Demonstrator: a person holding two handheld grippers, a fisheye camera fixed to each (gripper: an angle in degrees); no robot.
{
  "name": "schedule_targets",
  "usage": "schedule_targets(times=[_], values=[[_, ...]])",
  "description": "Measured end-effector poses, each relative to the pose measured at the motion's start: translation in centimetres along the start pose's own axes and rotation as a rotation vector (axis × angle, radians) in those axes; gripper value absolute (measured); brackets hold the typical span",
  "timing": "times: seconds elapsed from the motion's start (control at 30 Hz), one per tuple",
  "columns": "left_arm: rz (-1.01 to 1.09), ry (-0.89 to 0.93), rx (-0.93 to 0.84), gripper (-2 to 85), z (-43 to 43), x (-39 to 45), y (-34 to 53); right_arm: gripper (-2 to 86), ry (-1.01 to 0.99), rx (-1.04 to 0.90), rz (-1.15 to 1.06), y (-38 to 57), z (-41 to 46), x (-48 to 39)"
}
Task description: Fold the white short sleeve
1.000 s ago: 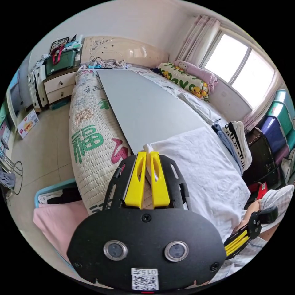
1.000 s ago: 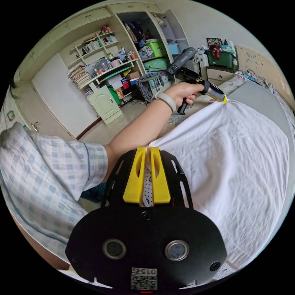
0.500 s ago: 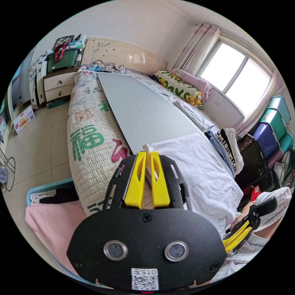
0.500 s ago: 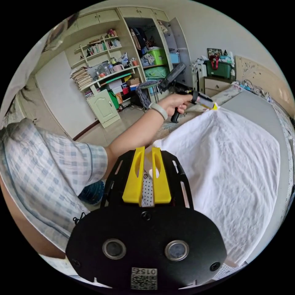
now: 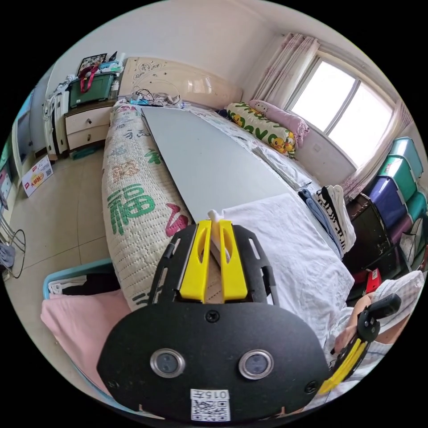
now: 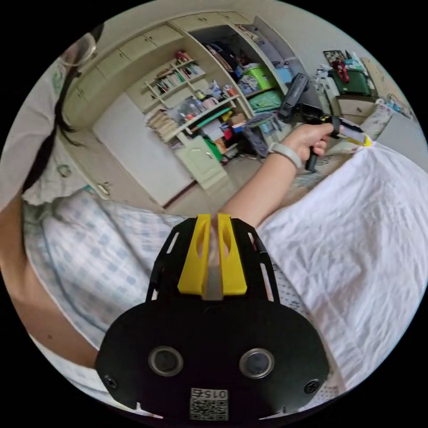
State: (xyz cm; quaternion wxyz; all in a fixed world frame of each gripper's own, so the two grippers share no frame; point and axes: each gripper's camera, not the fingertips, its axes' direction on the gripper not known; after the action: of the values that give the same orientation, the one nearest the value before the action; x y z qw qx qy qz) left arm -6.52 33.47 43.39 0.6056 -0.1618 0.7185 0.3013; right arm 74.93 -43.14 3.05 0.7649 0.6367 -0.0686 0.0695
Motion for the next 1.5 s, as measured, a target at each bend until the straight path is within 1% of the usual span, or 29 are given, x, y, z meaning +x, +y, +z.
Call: schedule_targets(times=[0.03, 0.07, 0.13, 0.2, 0.27, 0.3, 0.37, 0.43, 0.5, 0.53, 0.57, 0.63, 0.7, 0.87, 0.97, 1.2, 1.23, 1.37, 1.43, 1.5], values=[[-0.007, -0.042, -0.01, 3.6, -0.1, 0.2, 0.4, 4.6, -0.122, 0.024, -0.008, 0.3, -0.6, 0.2], [-0.013, -0.094, -0.003, 3.8, -0.7, 0.7, 0.9, 5.1, -0.188, 0.054, -0.013, 0.7, -1.4, 0.3], [-0.01, -0.142, 0.051, 3.9, -2.4, 1.9, 2.0, 5.7, -0.186, 0.109, -0.055, 1.4, -3.4, -0.2], [0.021, -0.096, 0.116, 4.5, -4.6, 3.4, 3.4, 7.0, -0.06, 0.154, -0.123, 2.4, -6.0, -1.1], [0.051, -0.029, 0.201, 5.6, -7.5, 5.9, 6.7, 8.1, 0.192, 0.174, -0.15, 3.8, -9.9, -1.4], [0.064, -0.023, 0.207, 5.9, -8.1, 6.7, 7.9, 8.2, 0.252, 0.179, -0.142, 4.2, -11.0, -1.2], [0.062, -0.057, 0.223, 7.5, -9.5, 9.9, 13.6, 8.7, 0.447, 0.235, -0.056, 6.2, -15.7, 0.3], [0.021, -0.088, 0.24, 10.1, -9.9, 11.8, 18.1, 9.3, 0.544, 0.282, 0.03, 8.0, -18.6, 1.7], [-0.068, -0.099, 0.21, 12.3, -9.4, 12.6, 21.9, 11.5, 0.659, 0.28, 0.109, 9.5, -20.2, 3.1], [-0.118, -0.086, 0.168, 13.2, -8.9, 12.7, 24.0, 13.1, 0.745, 0.268, 0.201, 10.3, -20.7, 4.2], [-0.164, -0.061, 0.138, 13.8, -8.3, 12.5, 25.8, 14.0, 0.77, 0.26, 0.268, 10.8, -20.9, 5.2], [-0.225, -0.002, 0.142, 13.9, -7.8, 12.1, 27.9, 14.1, 0.72, 0.272, 0.3, 11.3, -20.9, 6.3], [-0.263, 0.072, 0.188, 13.7, -7.5, 11.7, 29.4, 13.8, 0.659, 0.277, 0.335, 11.4, -20.7, 7.4], [-0.303, 0.031, 0.218, 13.4, -7.2, 12.6, 31.8, 10.3, 0.534, 0.281, 0.388, 11.3, -20.7, 10.3], [-0.325, 0.013, 0.224, 13.1, -7.3, 13.3, 33.2, 9.5, 0.495, 0.277, 0.402, 11.2, -20.9, 11.7], [-0.356, -0.072, 0.224, 9.9, -7.3, 15.0, 36.3, 7.0, 0.51, 0.267, 0.393, 11.7, -21.2, 13.5], [-0.363, -0.067, 0.224, 9.2, -7.3, 15.1, 36.7, 6.4, 0.512, 0.262, 0.389, 11.8, -21.3, 13.7], [-0.336, 0.051, 0.237, 6.1, -6.8, 16.0, 38.0, 4.7, 0.5, 0.249, 0.377, 12.6, -22.0, 14.8], [-0.342, 0.038, 0.213, 4.4, -6.1, 16.2, 38.4, 3.8, 0.497, 0.246, 0.374, 13.0, -22.3, 15.2], [-0.365, 0.044, 0.234, 2.6, -6.1, 16.2, 39.0, 2.8, 0.497, 0.242, 0.366, 13.4, -22.6, 15.4]])
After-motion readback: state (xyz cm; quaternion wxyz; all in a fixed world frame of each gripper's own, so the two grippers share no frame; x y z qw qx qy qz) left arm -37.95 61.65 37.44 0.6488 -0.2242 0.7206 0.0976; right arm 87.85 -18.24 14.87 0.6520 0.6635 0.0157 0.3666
